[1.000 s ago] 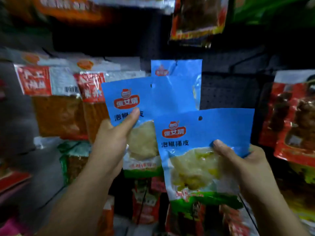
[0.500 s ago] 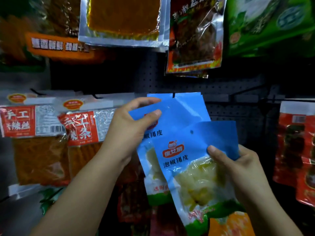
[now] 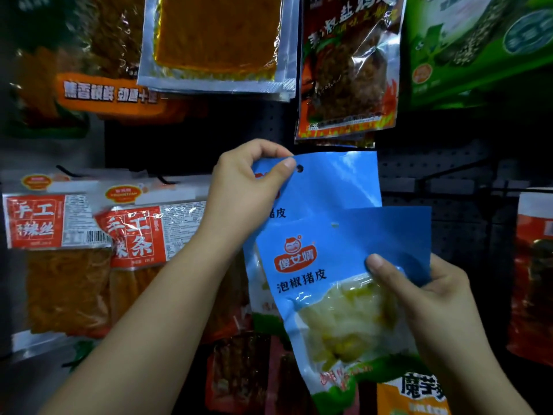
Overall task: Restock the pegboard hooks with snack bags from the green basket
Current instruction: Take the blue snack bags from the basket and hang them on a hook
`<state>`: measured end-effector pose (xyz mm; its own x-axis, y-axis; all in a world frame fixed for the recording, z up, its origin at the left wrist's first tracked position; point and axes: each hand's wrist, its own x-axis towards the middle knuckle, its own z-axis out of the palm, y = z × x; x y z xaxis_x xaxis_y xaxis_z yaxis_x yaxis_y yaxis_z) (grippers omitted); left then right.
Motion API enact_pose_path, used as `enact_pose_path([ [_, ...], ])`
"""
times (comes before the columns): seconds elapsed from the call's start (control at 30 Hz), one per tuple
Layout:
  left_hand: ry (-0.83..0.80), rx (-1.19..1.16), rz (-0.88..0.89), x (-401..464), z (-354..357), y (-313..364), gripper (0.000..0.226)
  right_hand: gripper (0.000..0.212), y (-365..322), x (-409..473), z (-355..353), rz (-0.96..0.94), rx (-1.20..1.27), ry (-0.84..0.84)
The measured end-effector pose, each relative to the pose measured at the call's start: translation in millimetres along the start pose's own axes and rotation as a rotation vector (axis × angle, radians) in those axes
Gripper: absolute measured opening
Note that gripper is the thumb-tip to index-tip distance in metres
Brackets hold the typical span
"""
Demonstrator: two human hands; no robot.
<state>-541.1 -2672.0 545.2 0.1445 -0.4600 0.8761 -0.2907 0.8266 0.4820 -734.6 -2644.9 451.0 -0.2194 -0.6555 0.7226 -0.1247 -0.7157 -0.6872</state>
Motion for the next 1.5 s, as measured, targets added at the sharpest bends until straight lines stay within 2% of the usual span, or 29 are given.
enact_pose_path([
  [0.37, -0.048, 0.047, -0.147, 5, 7, -15, 0.019, 0.026, 23, 4, -4, 0.086, 0.046, -0.016],
  [0.5, -0.026, 0.061, -0.162, 10, 16, -29, 0.01, 0.01, 40, 16, -3, 0.169, 0.049, 0.026],
  [0.53, -0.014, 0.076, -0.153, 11, 17, -34, 0.011, 0.009, 44, 20, -2, 0.174, 0.032, 0.036],
  [0.67, 0.059, 0.097, -0.175, 4, 18, -58, 0.049, 0.018, 57, 33, 7, 0.196, 0.054, 0.081],
  [0.73, 0.063, 0.125, -0.178, -3, 21, -68, 0.052, 0.016, 63, 39, 12, 0.214, 0.059, 0.105],
  [1.0, 0.011, 0.312, -0.094, 10, 36, -83, 0.053, 0.009, 77, 54, 22, 0.226, 0.036, 0.11],
  [1.17, 0.044, 0.256, -0.091, 3, 38, -87, 0.059, 0.002, 83, 46, 20, 0.163, -0.017, 0.127],
  [1.27, 0.087, 0.258, -0.048, -9, 35, -83, 0.062, 0.008, 88, 38, 15, 0.1, -0.078, 0.178],
  [1.37, 0.097, 0.239, 0.036, -25, 34, -74, 0.051, 0.01, 84, 30, 9, 0.108, -0.051, 0.204],
  [1.5, 0.123, 0.207, 0.136, -44, 29, -59, 0.038, 0.012, 63, 19, 7, 0.072, 0.062, 0.117],
])
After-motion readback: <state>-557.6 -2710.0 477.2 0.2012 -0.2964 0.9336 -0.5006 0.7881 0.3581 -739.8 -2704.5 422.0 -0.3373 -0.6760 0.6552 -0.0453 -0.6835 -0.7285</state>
